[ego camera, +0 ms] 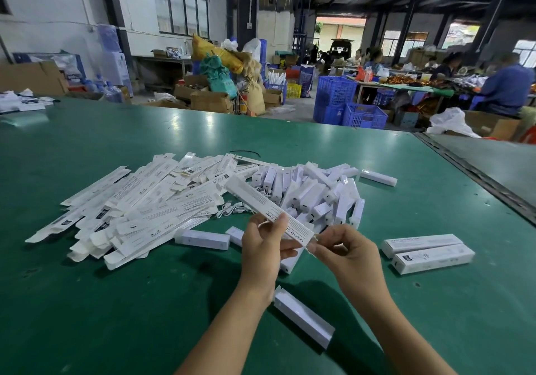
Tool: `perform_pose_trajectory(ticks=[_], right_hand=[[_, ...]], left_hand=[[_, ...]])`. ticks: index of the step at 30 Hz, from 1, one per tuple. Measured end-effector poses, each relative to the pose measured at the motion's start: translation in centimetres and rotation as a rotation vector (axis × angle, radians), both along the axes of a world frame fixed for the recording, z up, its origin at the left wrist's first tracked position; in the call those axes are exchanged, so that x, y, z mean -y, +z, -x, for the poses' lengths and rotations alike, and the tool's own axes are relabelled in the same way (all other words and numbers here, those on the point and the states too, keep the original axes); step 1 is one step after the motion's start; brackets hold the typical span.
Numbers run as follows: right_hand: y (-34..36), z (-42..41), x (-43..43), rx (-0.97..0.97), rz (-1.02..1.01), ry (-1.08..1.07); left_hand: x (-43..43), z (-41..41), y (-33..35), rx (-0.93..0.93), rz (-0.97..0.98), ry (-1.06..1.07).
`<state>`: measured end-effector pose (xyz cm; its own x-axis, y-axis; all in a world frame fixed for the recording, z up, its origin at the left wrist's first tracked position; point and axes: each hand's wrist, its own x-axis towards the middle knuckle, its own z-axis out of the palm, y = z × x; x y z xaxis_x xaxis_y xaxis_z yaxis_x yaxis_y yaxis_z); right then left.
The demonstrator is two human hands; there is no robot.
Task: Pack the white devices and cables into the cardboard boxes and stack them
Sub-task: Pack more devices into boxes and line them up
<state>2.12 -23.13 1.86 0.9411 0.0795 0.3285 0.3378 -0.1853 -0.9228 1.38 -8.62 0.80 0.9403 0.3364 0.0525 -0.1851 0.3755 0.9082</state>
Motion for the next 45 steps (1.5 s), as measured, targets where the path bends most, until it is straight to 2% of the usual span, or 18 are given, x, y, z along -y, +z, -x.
perform_pose_trajectory(ticks=[3,7,9,11,16,21,24,31,38,41,45], right_hand=[[-0.2,-0.2,-0.1,0.098,0.092,-0.081],[-0.6,-0.2,0.0,0.26,0.133,-0.083],[-0.9,-0.3,0.0,0.253,0.114,-0.123],[-1.2,-0.5,0.1,0.211,0.055,-0.171],[-1.4,-0.8,0.2,0.153,-0.024,-0.214],[-1.1,-0.2,0.2,0.317,0.015,-0.083],[-0.8,0.2,0.4,0.398,0.115,-0.043],[-0.8,0.5,0.7,0.448,0.266,0.093],[-1.1,0.0,-0.1,0.587,0.345,-0.025],[-1.4,-0.2,-0.1,0.602,0.303,-0.052],[-1.5,0.1,-0.2,0.51,0.197,-0.119]], left_hand=[[0.4,0.4,0.2,-0.004,-0.069,-0.069],[1.0,0.6,0.1,0.067,-0.177,-0.064],[1.0,0.7,-0.1,0.107,-0.235,-0.067],[1.0,0.5,-0.4,0.146,-0.373,-0.083],[0.8,0.9,-0.6,0.153,-0.577,-0.242],[0.4,0.9,-0.7,0.192,-0.555,-0.194],[0.2,0.9,-0.4,0.21,-0.572,-0.113],[-0.1,0.8,-0.1,0.204,-0.468,-0.05],[-0.5,0.1,-0.8,0.177,-0.469,-0.061],[-0.3,0.1,-0.8,0.168,-0.435,-0.111],[0.0,0.3,-0.5,0.144,-0.421,-0.133]])
